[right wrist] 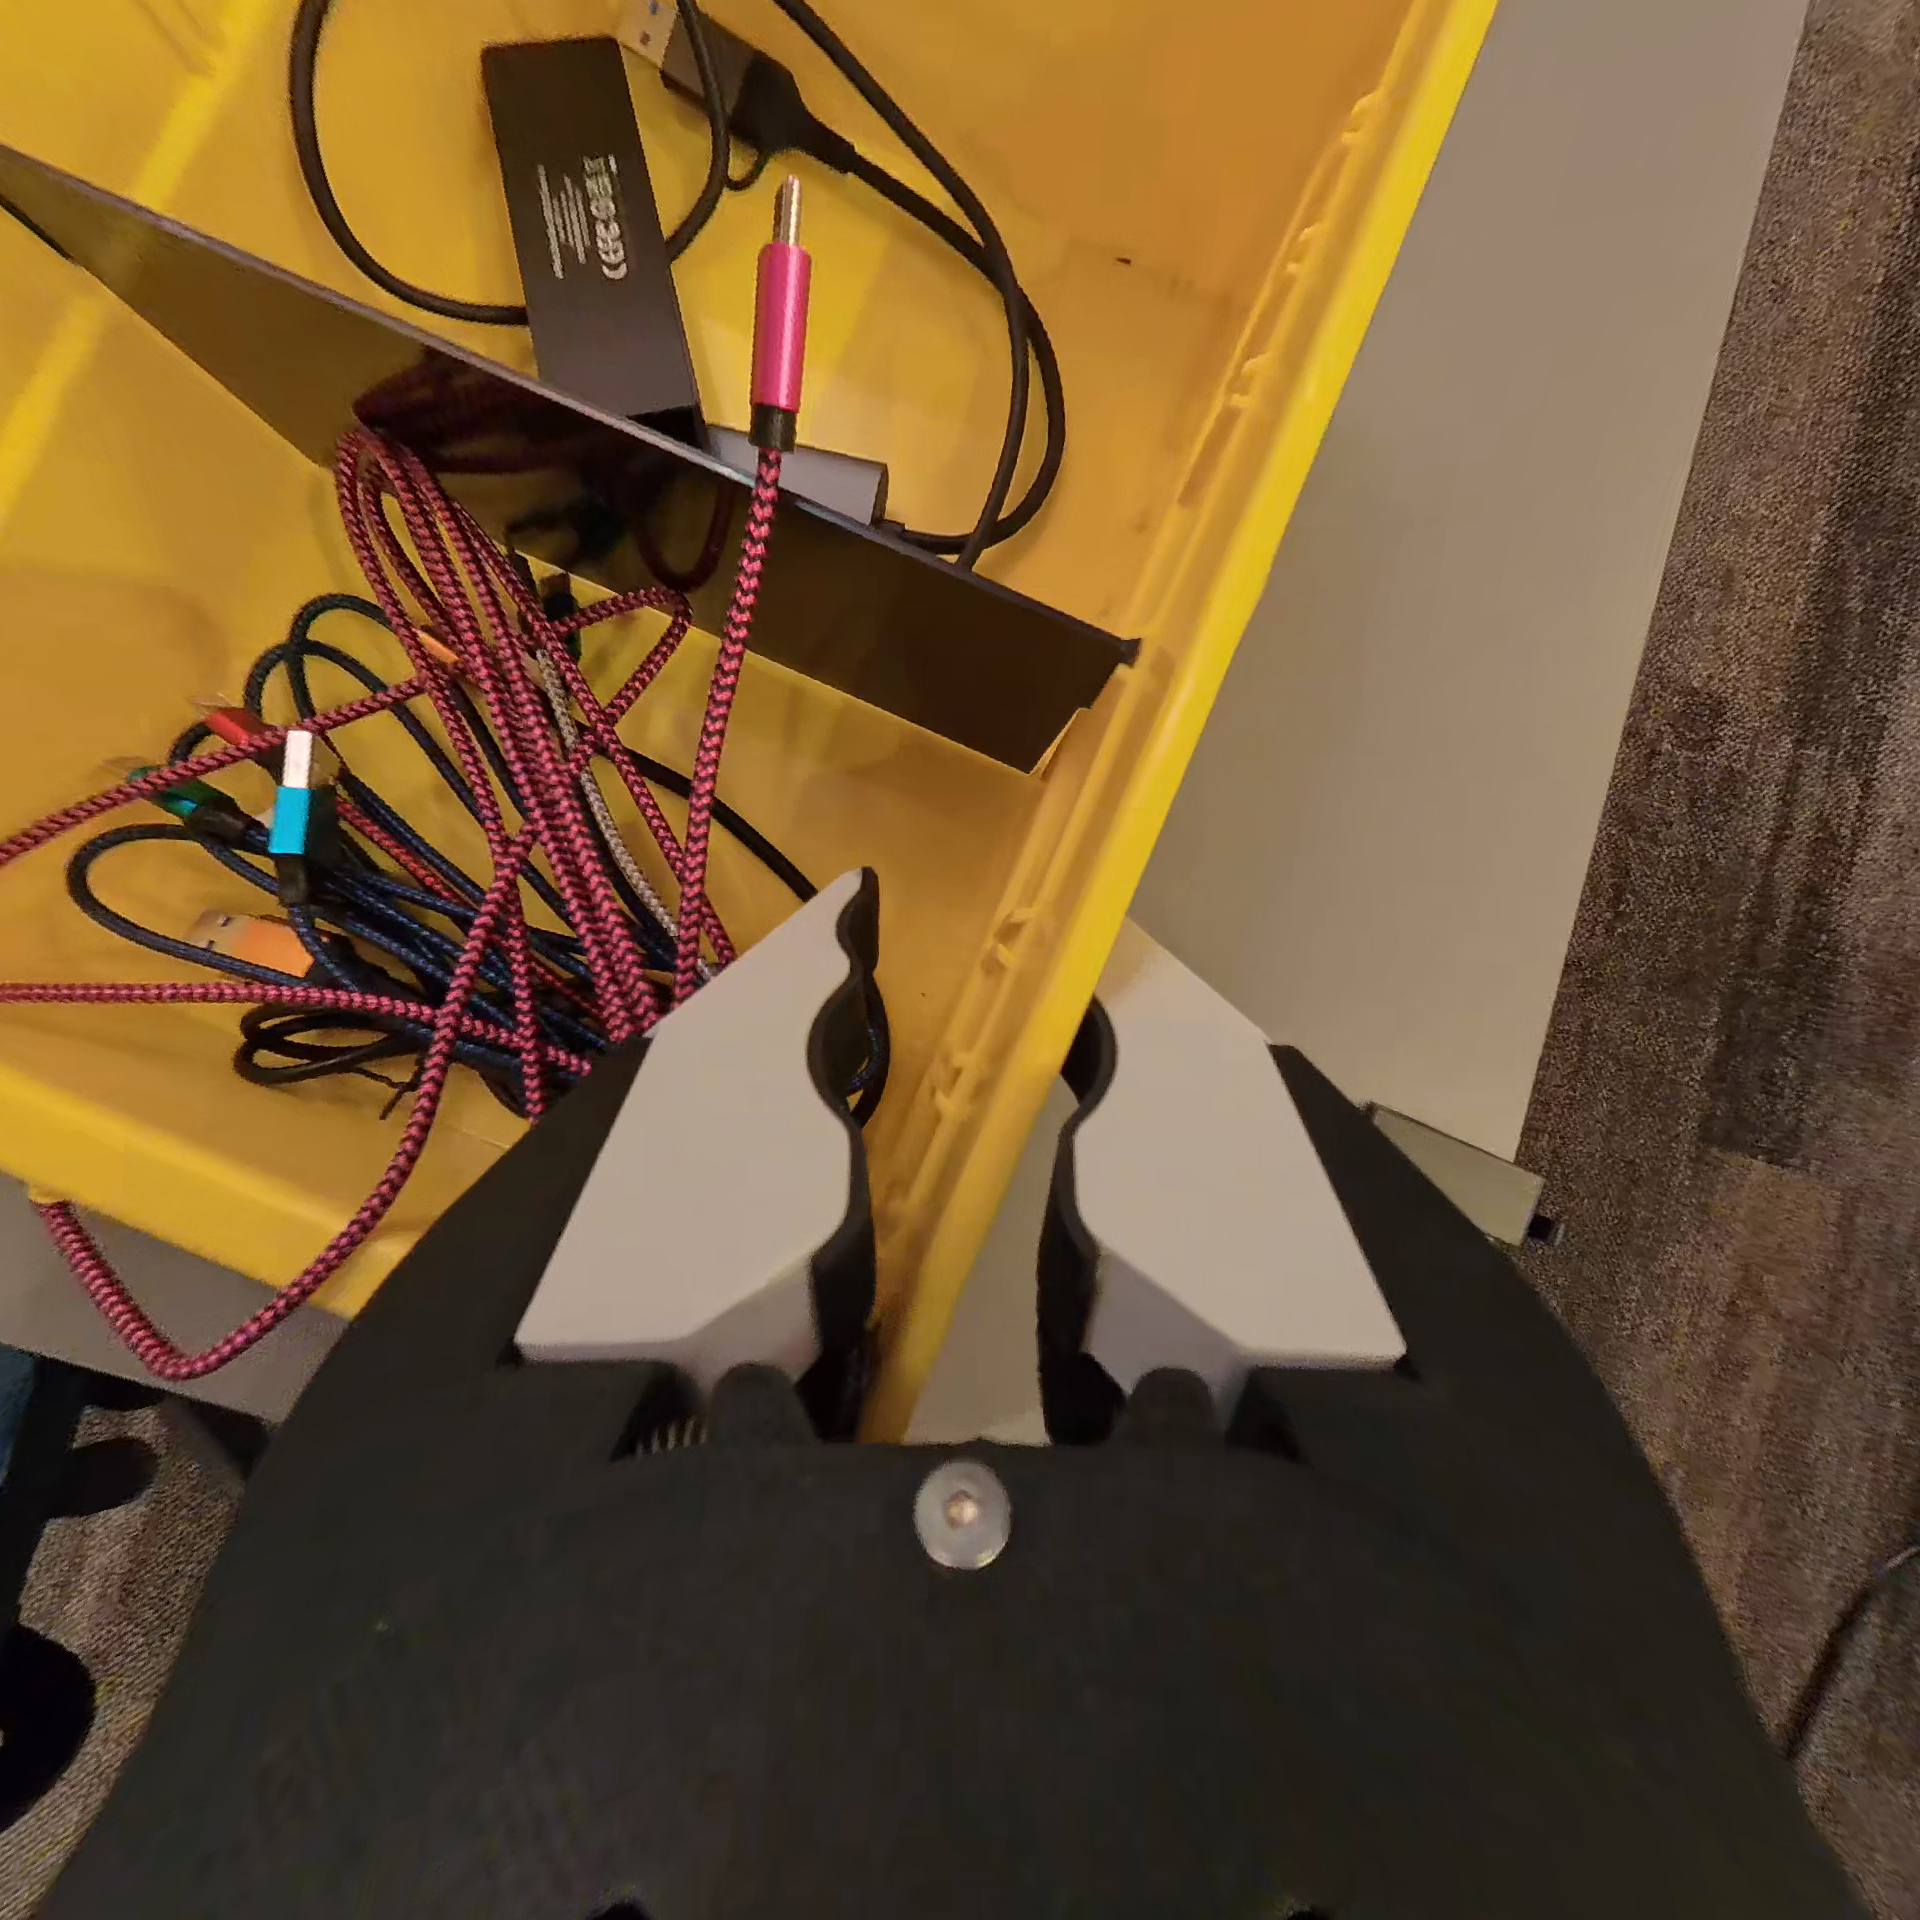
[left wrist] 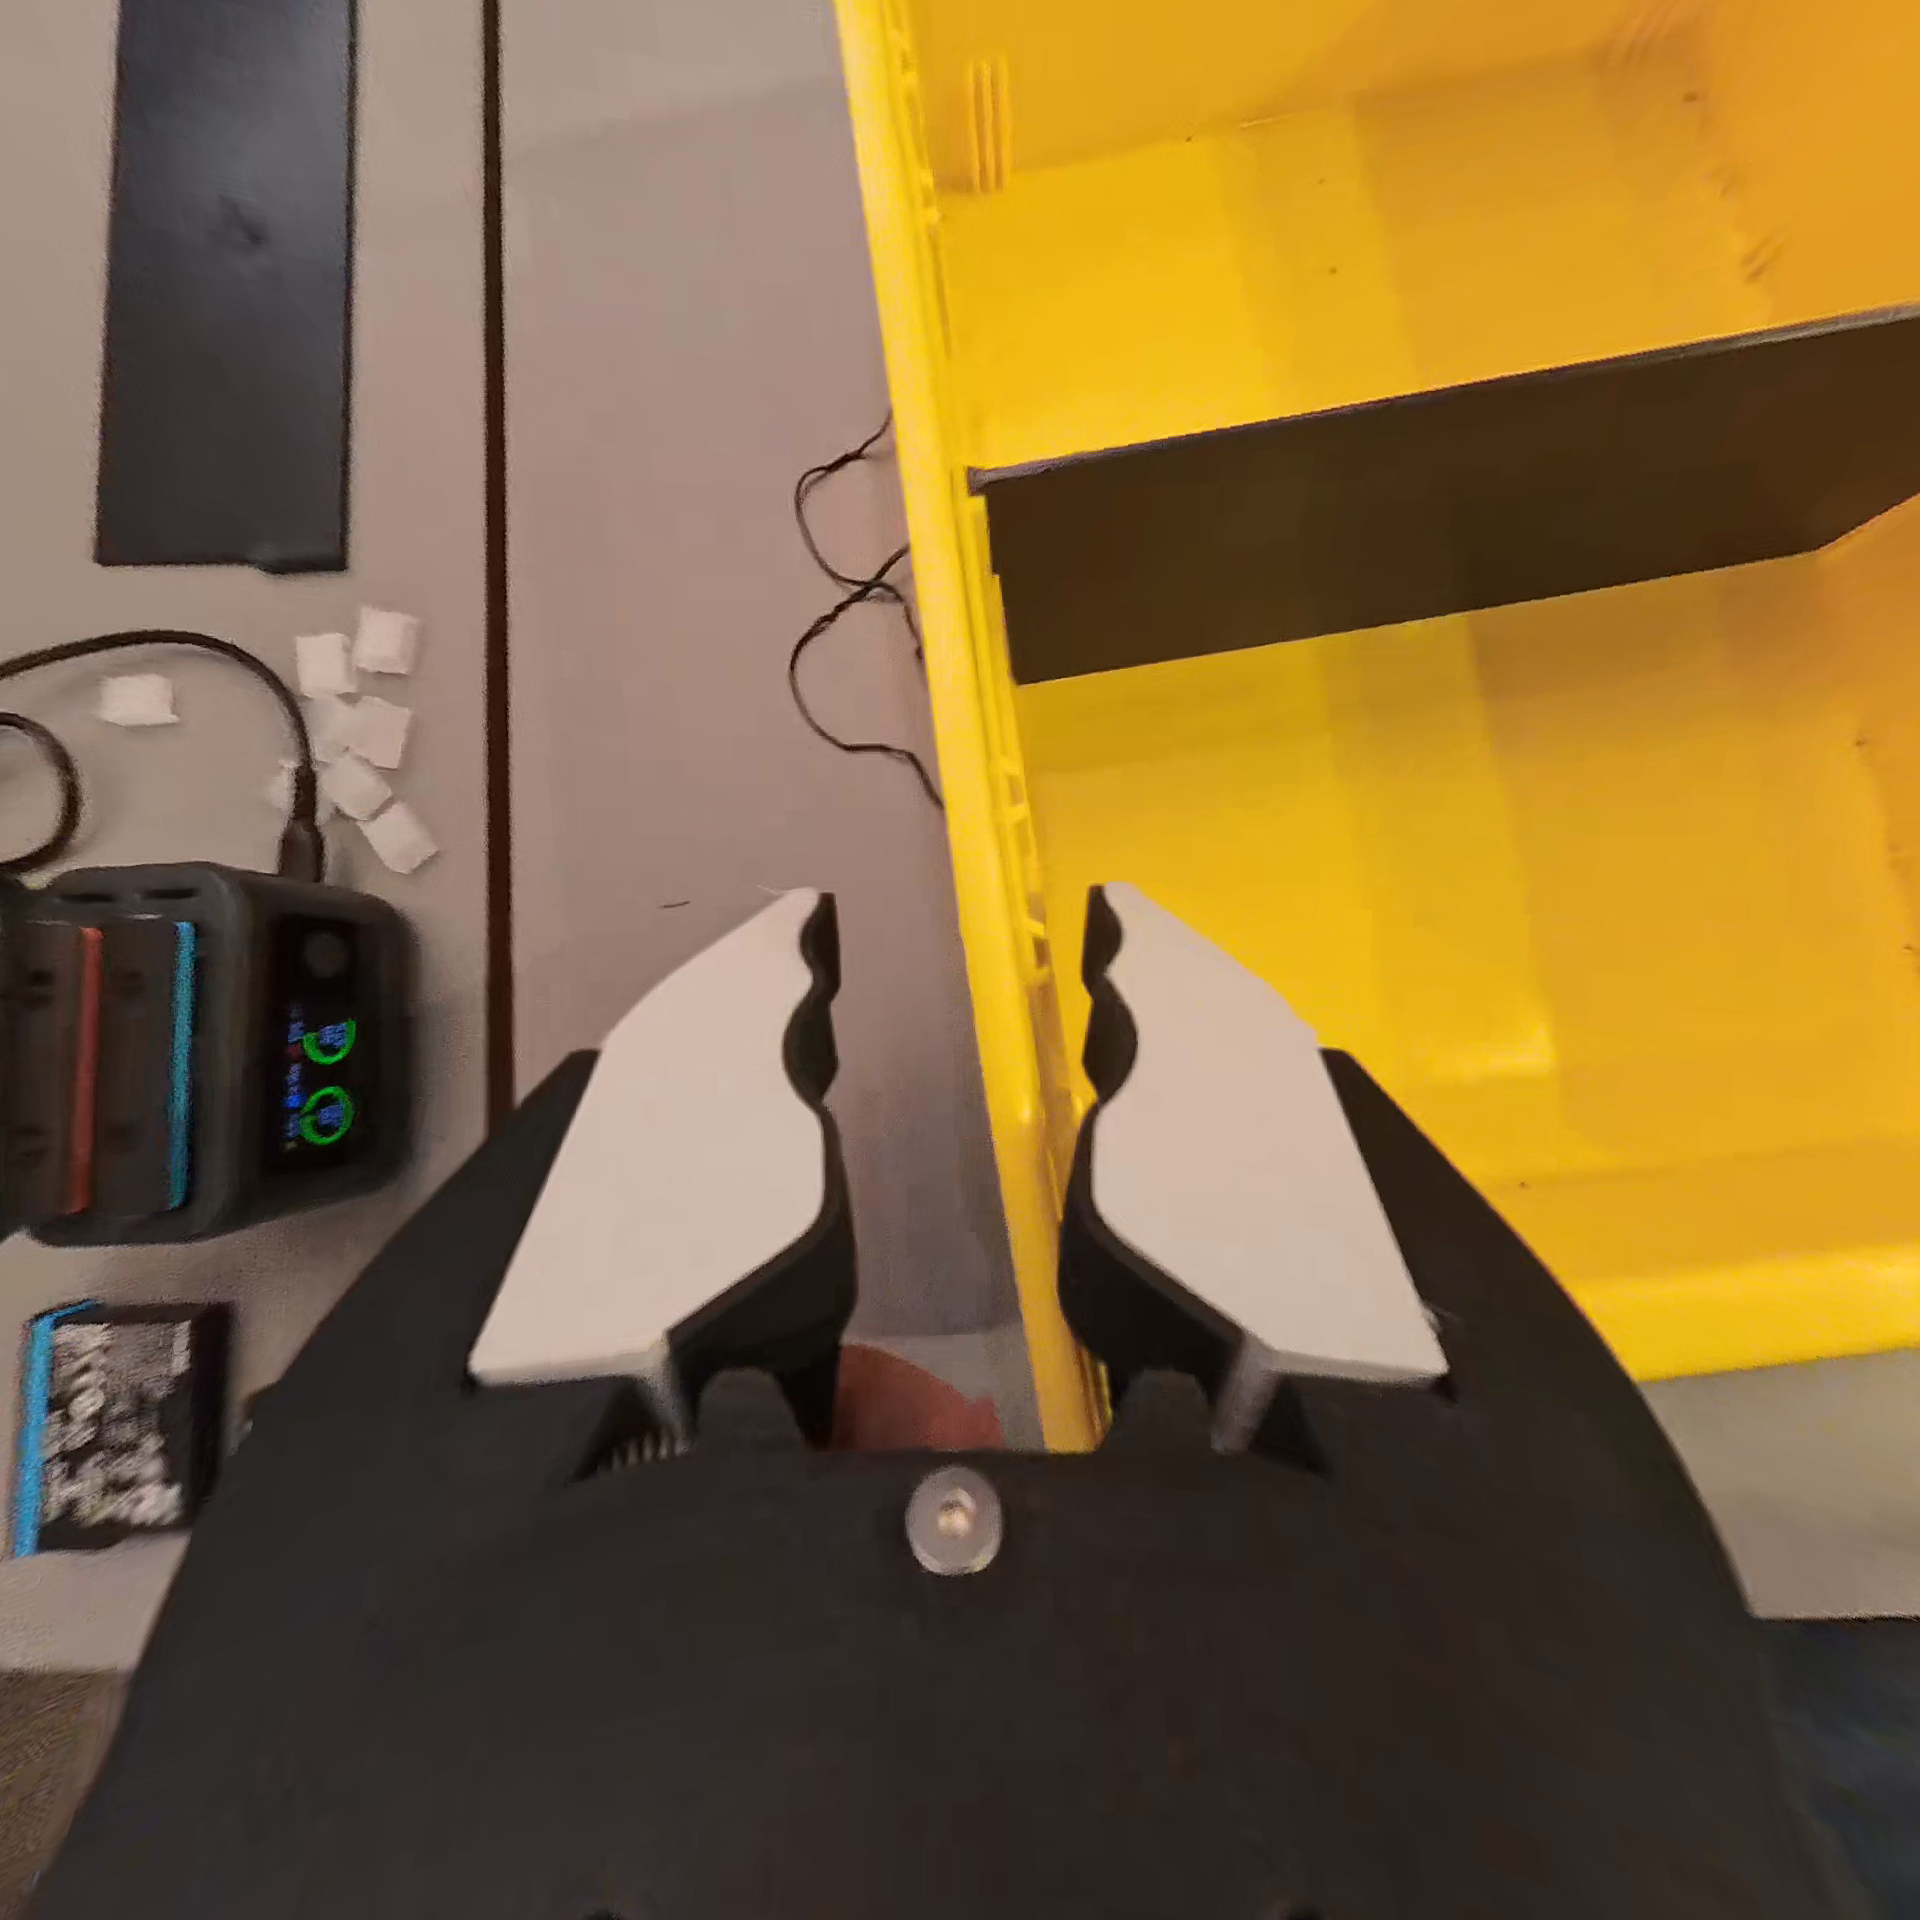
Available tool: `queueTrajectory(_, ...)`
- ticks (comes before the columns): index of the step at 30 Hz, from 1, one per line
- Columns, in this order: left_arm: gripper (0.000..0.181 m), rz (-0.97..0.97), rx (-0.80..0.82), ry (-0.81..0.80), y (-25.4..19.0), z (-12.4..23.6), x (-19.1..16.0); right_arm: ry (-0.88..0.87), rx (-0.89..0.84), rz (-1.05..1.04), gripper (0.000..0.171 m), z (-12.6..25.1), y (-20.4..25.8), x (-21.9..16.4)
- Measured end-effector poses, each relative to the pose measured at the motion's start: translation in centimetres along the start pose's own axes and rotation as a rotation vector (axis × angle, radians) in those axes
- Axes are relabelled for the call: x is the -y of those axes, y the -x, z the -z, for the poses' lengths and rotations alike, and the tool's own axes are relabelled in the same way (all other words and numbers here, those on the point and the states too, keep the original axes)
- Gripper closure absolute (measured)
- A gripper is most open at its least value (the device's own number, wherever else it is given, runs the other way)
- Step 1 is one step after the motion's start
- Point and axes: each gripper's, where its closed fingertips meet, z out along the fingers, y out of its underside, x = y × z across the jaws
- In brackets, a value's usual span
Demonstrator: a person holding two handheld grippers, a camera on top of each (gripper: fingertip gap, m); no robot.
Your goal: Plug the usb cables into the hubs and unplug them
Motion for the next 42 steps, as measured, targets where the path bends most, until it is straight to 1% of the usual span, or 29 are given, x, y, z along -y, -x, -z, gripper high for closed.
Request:
queueTrajectory(2,0.146,-0.001,-0.048,-0.004,-0.6,-0.1,0.1,0.006,-0.027,0.01,0.146,-0.4,0.0,0.0)
queueTrajectory(5,0.165,-0.032,-0.101,-0.026,-1.7,-0.1,0.5,-0.003,-0.033,0.011,0.147,-0.6,0.2,0.3)
queueTrajectory(9,0.168,-0.014,-0.069,-0.047,-1.5,-0.3,1.0,-0.009,-0.023,0.016,0.147,-1.0,1.1,0.8)
queueTrajectory(12,0.17,-0.001,-0.081,-0.065,-1.6,-0.3,1.2,-0.011,-0.013,0.024,0.147,-1.3,2.3,1.3)
queueTrajectory(18,0.171,-0.009,-0.102,-0.108,-2.3,0.1,1.6,-0.047,0.033,-0.004,0.139,-2.4,6.7,3.1)
queueTrajectory(21,0.171,-0.008,-0.108,-0.136,-2.6,0.8,2.2,-0.076,0.078,-0.002,0.13,-3.0,10.2,4.1)
queueTrajectory(25,0.171,0.017,-0.11,-0.194,-2.6,2.3,3.1,-0.115,0.14,0.001,0.122,-3.9,15.4,5.8)
queueTrajectory(33,0.171,0.078,-0.118,-0.323,-1.9,6.2,4.8,-0.203,0.321,0.016,0.095,-6.1,28.1,10.1)
queueTrajectory(42,0.171,0.128,-0.11,-0.437,-0.6,10.7,5.2,-0.251,0.539,0.078,0.06,-7.8,43.3,14.1)
